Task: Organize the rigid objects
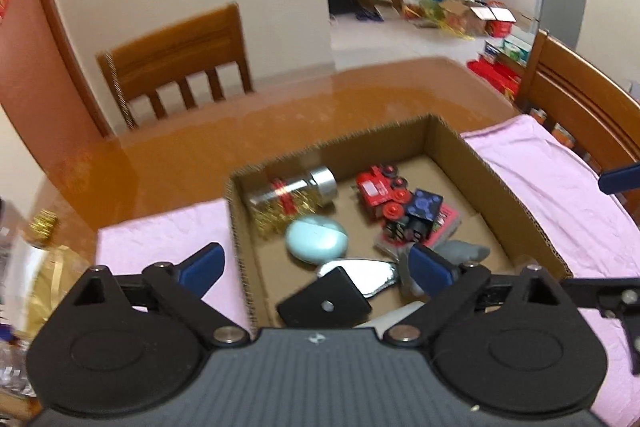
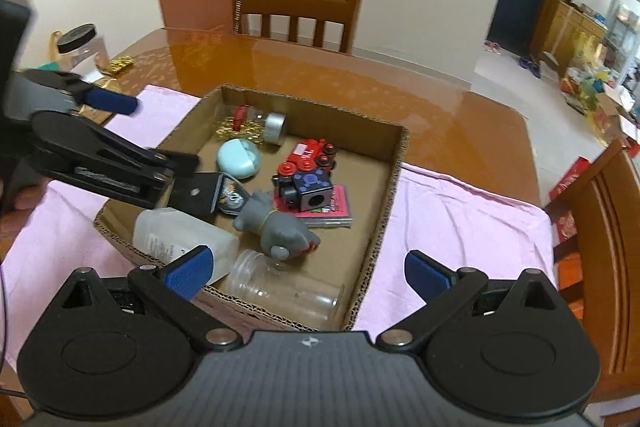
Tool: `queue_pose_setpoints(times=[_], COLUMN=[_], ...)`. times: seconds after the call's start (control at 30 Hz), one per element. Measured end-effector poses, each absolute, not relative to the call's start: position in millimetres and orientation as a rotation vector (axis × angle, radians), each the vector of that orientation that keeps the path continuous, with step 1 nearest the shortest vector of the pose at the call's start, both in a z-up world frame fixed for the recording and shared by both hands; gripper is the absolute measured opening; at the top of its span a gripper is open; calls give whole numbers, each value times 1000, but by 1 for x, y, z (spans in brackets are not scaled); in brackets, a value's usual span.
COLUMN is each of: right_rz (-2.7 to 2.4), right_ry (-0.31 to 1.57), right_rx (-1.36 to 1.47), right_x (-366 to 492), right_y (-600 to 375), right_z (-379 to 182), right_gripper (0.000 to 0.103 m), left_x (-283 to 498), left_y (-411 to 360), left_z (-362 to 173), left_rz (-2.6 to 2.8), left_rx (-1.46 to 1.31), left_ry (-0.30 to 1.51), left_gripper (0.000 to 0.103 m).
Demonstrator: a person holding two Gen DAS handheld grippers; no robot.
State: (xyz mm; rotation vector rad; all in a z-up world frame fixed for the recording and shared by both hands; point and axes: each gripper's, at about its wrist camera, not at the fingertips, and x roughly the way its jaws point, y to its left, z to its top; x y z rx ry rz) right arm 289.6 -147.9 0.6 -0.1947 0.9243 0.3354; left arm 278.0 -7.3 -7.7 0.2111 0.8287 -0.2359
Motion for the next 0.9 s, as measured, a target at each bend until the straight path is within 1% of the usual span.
queue_pose_setpoints(times=[0.03, 0.13, 0.3, 0.63, 0.9], right_rz=[317, 240, 161, 26, 17], right_ry=[929, 952, 985, 1035, 1002], right_rx=[-194, -180, -151, -145, -59], right_x=[289, 287, 279, 249, 228], right_y=[-147, -146, -141, -133, -133], right_z=[2, 4, 5, 3, 25], right_gripper=[103, 103, 103, 103, 103], left_x=[273, 255, 226, 183, 164], left_y=[-7, -4, 4, 21, 22], left_z=[-2, 14, 28, 27, 36], left_rz=[-221, -184, -109, 12, 18], left_rx=[220, 231, 191, 87, 54], left_ry=[811, 779, 809, 916, 920], left_gripper=[101, 101, 101, 101, 101])
